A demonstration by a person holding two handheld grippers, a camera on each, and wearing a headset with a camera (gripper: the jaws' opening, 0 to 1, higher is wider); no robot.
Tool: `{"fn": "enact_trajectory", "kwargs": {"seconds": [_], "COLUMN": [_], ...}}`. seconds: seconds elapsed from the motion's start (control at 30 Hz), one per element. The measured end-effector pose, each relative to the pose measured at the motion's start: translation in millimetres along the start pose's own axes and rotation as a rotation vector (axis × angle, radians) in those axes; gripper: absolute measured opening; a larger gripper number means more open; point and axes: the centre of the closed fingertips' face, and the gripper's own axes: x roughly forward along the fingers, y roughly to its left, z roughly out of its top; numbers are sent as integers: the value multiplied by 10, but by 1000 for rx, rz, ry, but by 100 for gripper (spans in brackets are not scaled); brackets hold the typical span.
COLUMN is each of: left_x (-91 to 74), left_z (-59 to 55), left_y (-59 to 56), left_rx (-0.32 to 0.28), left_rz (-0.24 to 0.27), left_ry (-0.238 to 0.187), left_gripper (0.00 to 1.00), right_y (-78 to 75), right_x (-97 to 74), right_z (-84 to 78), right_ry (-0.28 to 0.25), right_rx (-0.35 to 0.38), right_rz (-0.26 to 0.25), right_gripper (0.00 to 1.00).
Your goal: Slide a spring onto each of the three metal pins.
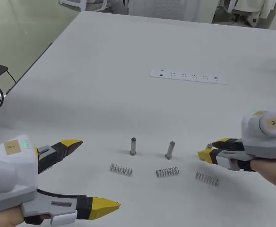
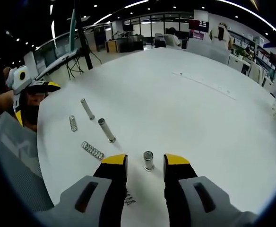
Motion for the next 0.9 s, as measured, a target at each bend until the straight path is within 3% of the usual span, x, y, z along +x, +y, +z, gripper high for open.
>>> {"fn": "enact_trajectory", "kwargs": {"seconds": [0.53,0.9], "left_x": [-21,-1], "left_z": [17,59], "left_y": [21,7], "left_rx": [2,3], "left_rz": [-2,-13], "left_ry": [0,-9], "left_gripper": [98,98], "right_y": [32,66], "right_x": [-29,-100], "right_z": [-28,-13], "right_ry": [15,-2], "right_rx": [-21,-52], "right_rz": [14,28], "right_gripper": [42,50]}}
